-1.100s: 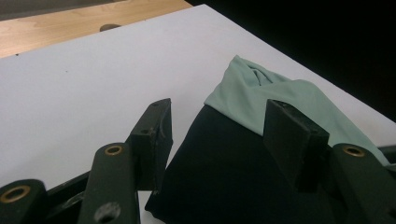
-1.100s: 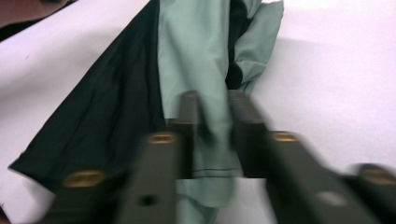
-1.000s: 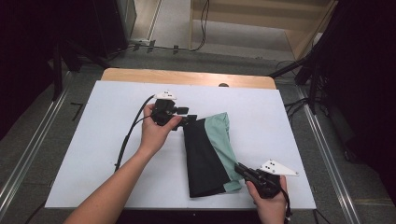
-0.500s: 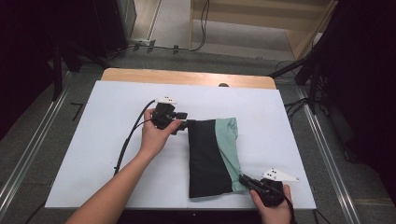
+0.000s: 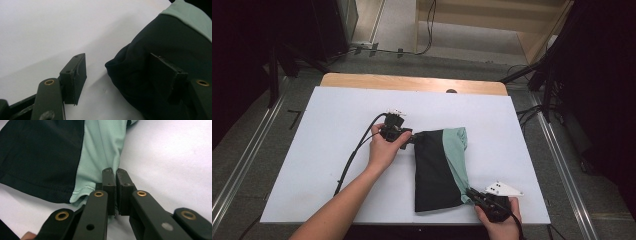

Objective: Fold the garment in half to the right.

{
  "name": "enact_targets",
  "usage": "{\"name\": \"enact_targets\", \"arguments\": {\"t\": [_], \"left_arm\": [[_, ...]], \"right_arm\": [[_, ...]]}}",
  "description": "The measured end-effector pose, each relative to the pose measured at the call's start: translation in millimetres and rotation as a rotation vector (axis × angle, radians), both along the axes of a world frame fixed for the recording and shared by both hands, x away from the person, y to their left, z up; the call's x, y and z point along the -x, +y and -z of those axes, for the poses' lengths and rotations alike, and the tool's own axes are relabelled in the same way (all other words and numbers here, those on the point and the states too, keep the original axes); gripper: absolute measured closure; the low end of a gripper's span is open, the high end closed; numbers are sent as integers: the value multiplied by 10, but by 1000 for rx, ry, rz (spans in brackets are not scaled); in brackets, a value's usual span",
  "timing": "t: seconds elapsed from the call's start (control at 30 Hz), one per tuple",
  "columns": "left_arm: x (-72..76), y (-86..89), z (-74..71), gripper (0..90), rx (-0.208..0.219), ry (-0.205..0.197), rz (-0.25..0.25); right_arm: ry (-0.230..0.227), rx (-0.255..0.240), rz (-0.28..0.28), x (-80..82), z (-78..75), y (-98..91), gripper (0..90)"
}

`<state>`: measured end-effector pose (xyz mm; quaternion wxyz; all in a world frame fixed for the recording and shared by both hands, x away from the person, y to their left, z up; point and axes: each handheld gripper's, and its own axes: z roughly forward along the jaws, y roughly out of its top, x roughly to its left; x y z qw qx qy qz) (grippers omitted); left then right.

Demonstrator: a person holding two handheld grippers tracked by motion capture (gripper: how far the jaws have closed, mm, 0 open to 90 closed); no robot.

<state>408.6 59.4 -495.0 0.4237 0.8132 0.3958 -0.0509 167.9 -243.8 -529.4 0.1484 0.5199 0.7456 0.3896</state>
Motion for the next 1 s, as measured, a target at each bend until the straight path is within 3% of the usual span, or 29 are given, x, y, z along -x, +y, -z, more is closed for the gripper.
{"name": "enact_targets", "arguments": {"t": [0.13,0.3,0.43,0.53,0.83,1.0], "left_arm": [[-5,-42,55,381,8,40,10],[-5,-80,96,562,23,82,14],[17,-84,70,789,-1,54,28],[30,-96,26,810,-25,20,31],[-46,5,-57,823,-3,-26,-17],[-139,70,-97,823,2,-53,-37]], "right_arm": [[0,0,-2,1,2,-2,852],[1,0,-4,-6,2,-6,852],[1,4,-5,-9,-1,2,852],[-2,6,-6,-13,-1,4,851],[-35,31,-2,-23,-28,70,853],[-43,34,-14,-116,-38,127,852]]}}
